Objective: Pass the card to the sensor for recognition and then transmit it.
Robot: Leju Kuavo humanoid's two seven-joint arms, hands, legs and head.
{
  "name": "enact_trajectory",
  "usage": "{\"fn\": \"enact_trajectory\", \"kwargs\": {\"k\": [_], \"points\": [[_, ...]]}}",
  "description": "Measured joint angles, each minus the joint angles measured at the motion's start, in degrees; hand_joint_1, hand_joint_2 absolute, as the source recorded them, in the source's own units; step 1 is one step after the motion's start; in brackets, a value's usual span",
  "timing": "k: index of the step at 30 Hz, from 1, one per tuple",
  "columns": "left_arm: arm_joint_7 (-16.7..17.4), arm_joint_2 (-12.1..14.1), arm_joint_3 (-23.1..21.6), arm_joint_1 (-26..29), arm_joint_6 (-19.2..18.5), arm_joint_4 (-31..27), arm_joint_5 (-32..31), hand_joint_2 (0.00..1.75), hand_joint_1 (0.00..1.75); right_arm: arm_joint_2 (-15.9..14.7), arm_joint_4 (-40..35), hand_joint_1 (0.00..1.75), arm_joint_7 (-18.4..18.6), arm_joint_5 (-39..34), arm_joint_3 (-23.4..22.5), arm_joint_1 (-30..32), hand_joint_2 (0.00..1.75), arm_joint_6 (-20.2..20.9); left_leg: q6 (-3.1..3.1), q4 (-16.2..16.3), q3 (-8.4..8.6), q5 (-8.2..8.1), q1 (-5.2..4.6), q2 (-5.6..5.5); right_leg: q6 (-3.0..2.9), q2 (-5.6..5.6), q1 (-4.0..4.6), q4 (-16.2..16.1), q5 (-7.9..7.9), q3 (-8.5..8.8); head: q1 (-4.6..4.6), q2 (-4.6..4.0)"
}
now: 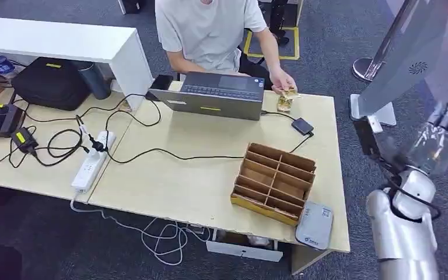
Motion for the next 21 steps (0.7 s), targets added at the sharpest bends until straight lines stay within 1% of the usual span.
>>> {"fn": "enact_trajectory", "kwargs": {"k": [2,5,6,10,13,14,18,21], "points": [[1.0,0.0,0.0,0.0,-0.9,0.0,0.7,1.75,0.00,1.9,0.3,0.00,-0.9,-2.0,4.6,-2.2,1.75,0.8,0.00,0.0,-0.01,0.00,0.01,0.02,0.00,-0.02,0.01,0.0,-0.01,-0.01,0.02,0.00],[1.5,0.0,0.0,0.0,-1.3,0.0,1.1,1.75,0.00,4.9,1.1,0.00,-1.2,-3.7,10.1,-4.0,1.75,1.0,-0.01,0.0,-0.04,0.01,0.01,-0.07,0.00,-0.10,0.01,0.0,-0.01,-0.01,0.02,0.00],[1.7,0.0,0.0,0.0,-1.3,0.0,1.4,1.75,0.00,5.5,1.2,0.00,-1.1,-3.9,11.2,-4.3,1.75,1.1,-0.01,0.0,-0.04,0.01,0.01,-0.07,0.00,-0.11,0.01,0.0,-0.01,-0.01,0.02,0.00],[2.0,0.0,0.0,0.0,-1.4,0.0,2.0,1.75,0.00,6.9,1.7,0.00,-1.3,-5.2,14.4,-4.9,1.75,1.7,-0.01,0.0,-0.11,0.01,0.01,-0.17,0.00,-0.21,0.01,0.0,-0.01,0.01,0.02,0.00],[2.0,0.0,0.0,0.0,-1.4,0.2,1.9,1.75,0.00,7.3,3.6,0.00,-4.5,-8.2,16.6,-6.2,1.75,2.2,-0.01,0.0,-0.14,0.01,0.01,-0.16,0.02,-0.21,0.00,0.0,0.01,0.00,0.02,0.00],[2.4,0.0,0.0,0.0,-1.4,0.2,1.8,1.75,0.00,7.5,4.7,0.00,-6.4,-10.2,17.8,-7.0,1.75,2.8,-0.01,0.0,-0.14,0.01,0.00,-0.16,0.03,-0.21,0.00,-0.1,0.01,0.00,0.02,0.00],[4.1,0.1,0.0,0.1,-1.4,0.5,1.5,1.75,0.00,8.0,6.8,0.00,-7.7,-13.5,19.3,-7.8,1.75,2.7,0.01,0.0,-0.18,0.05,0.01,-0.33,0.03,-0.40,0.00,-0.1,0.01,0.02,0.05,0.00],[4.6,0.1,0.0,0.1,-1.5,0.7,1.4,1.75,0.00,8.4,8.0,0.00,-8.2,-14.2,20.0,-7.9,1.75,2.4,0.00,0.0,-0.20,0.05,0.00,-0.34,0.03,-0.40,0.00,-0.1,0.01,0.00,0.02,0.00]]}}
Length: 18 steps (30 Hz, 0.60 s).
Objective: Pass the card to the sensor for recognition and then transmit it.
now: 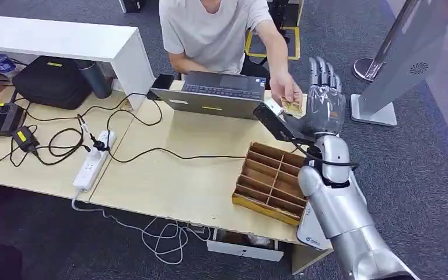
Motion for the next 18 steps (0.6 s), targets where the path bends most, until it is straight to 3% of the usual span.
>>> {"fn": "enact_trajectory", "kwargs": {"k": [7,8,18], "points": [[0.0,0.0,0.0,0.0,-0.3,0.3,0.2,1.75,0.00,0.0,1.3,0.00,-0.5,-1.0,1.1,0.1,1.75,-0.2,0.00,0.0,-0.02,0.00,0.00,-0.02,0.00,-0.01,0.00,0.0,0.00,-0.01,0.00,0.00],[-0.1,0.0,0.0,0.0,-0.4,0.3,0.2,1.75,0.00,0.0,1.4,1.75,-0.6,-1.1,1.1,0.1,1.75,-0.2,0.00,0.0,-0.02,0.00,0.00,-0.02,0.00,-0.02,0.00,0.0,0.00,-0.01,0.00,0.00],[-6.1,0.0,0.0,0.0,0.1,0.4,1.0,1.75,0.00,0.0,0.5,1.75,-1.4,-2.5,1.9,1.1,1.75,-0.2,0.00,0.0,-0.02,0.00,0.00,-0.01,0.00,-0.01,0.00,0.0,0.00,-0.03,0.00,0.00]]}}
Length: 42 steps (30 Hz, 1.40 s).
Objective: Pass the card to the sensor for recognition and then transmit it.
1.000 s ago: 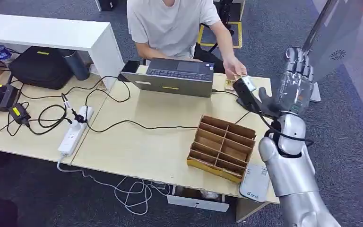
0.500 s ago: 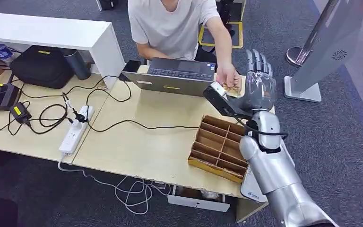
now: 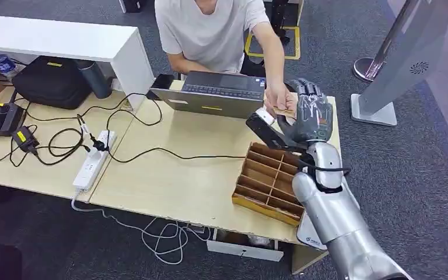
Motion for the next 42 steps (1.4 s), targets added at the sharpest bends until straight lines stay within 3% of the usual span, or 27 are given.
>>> {"fn": "enact_trajectory", "kwargs": {"k": [7,10,13,14,19,23,30,42], "points": [[-0.8,0.0,0.0,0.0,0.1,0.0,0.0,1.75,0.00,0.0,-0.4,1.75,0.0,-0.1,0.3,0.3,1.75,0.0,0.00,0.0,0.00,0.00,0.00,0.00,0.00,0.00,0.00,0.0,0.00,-0.01,0.00,0.00],[-4.2,0.0,0.0,0.0,0.4,0.0,0.0,1.75,0.00,0.0,-0.8,1.75,0.0,-0.5,0.3,0.4,1.75,0.3,0.00,0.0,0.00,0.00,0.00,0.00,0.00,0.00,0.00,0.0,0.00,-0.01,0.00,0.00],[-11.9,-0.1,0.0,-0.1,2.5,0.0,-0.5,1.75,0.00,-0.1,-1.9,1.75,0.0,-1.0,0.3,0.4,1.75,0.8,0.00,0.0,0.03,0.00,0.00,0.02,0.00,0.02,0.00,0.0,0.00,-0.01,0.00,0.00],[-12.5,-0.2,0.0,-0.1,2.0,0.0,-0.3,1.75,0.00,-0.2,-2.3,1.75,0.0,-1.0,0.4,0.4,1.75,1.2,0.00,0.0,0.02,0.00,0.00,0.03,0.00,0.03,0.00,0.0,0.00,-0.01,0.00,0.00],[-6.3,-0.3,0.0,-0.1,-4.0,0.0,3.3,1.75,0.00,-0.2,-3.0,1.75,-0.6,-2.3,0.6,-0.1,1.75,1.5,0.00,0.0,0.02,0.00,0.00,0.04,0.00,0.04,0.00,0.0,0.00,-0.02,0.00,0.00],[-4.1,-0.3,0.0,-0.1,-3.6,0.0,4.6,1.75,0.00,-0.2,-1.5,1.75,-2.2,-3.2,0.6,-1.5,1.75,0.0,-0.01,0.0,0.04,0.01,0.01,0.06,0.00,0.05,0.00,0.0,0.00,-0.02,0.00,0.00],[-4.5,-0.3,0.0,-0.1,-2.8,0.0,5.3,1.75,0.00,-1.5,-1.3,1.75,-3.5,-4.5,0.6,-1.4,1.75,-0.6,-0.01,0.0,0.05,0.01,0.00,0.07,0.03,0.07,0.00,0.0,0.02,-0.04,0.00,0.00],[-4.5,-0.3,0.0,-0.1,-1.1,0.0,7.3,1.75,0.00,-7.0,-9.3,1.75,-8.6,-17.1,-4.2,4.9,1.75,2.2,0.00,0.1,0.02,0.00,0.00,0.02,0.04,0.03,-0.01,0.0,0.03,-0.03,0.00,0.00]]}}
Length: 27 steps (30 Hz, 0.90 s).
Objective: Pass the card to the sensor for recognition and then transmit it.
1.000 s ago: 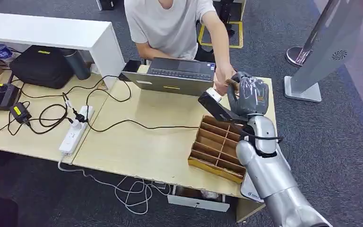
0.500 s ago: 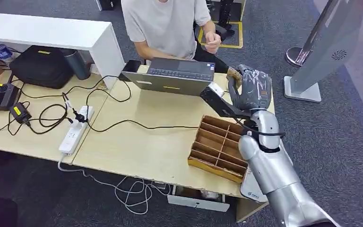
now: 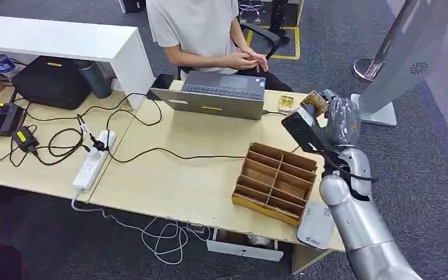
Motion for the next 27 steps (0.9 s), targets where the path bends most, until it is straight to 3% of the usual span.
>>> {"fn": "enact_trajectory", "kwargs": {"k": [17,27], "points": [[-0.1,0.0,0.0,0.0,0.6,0.0,0.6,1.75,0.00,-2.8,-4.4,1.75,-0.8,-1.4,-2.4,4.4,1.75,1.2,0.00,0.0,0.01,0.00,0.00,0.04,0.00,0.03,0.00,0.0,0.00,-0.01,0.00,0.00],[-0.3,0.0,0.0,0.0,2.9,0.0,2.2,1.75,0.00,-6.2,-11.6,1.75,-4.2,-3.2,-2.9,12.7,1.75,3.2,0.03,0.0,-0.03,-0.03,0.00,-0.01,0.01,-0.01,0.00,0.0,-0.01,0.00,-0.02,0.00]]}}
